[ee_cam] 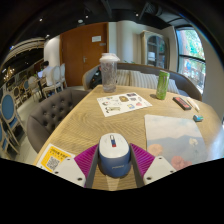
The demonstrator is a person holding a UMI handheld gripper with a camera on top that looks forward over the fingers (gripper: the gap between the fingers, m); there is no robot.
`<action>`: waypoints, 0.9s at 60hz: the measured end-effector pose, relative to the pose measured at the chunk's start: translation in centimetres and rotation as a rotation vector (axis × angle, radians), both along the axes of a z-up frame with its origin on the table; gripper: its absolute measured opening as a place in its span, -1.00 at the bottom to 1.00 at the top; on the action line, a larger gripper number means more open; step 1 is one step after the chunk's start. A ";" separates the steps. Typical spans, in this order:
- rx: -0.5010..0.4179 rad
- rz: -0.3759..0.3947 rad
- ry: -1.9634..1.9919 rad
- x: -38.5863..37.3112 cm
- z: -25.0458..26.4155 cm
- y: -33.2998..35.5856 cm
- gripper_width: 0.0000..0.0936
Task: Arrange mouse
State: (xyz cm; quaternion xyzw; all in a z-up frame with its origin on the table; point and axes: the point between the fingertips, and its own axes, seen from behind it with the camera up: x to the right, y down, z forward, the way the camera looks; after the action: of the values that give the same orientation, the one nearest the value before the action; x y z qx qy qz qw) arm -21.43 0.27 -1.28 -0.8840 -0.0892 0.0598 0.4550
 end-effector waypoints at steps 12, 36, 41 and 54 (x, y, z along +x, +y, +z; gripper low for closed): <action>0.012 0.012 -0.027 -0.4 0.0 0.1 0.02; 0.386 -0.186 -0.035 13.8 21.0 3.4 -0.09; 0.308 -0.257 -0.057 18.4 17.4 4.7 -0.09; 0.045 -0.264 -0.060 22.0 4.2 5.6 -0.09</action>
State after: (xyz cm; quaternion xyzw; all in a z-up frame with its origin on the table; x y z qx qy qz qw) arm 0.56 5.90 2.96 -0.8791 0.0132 -0.0290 0.4756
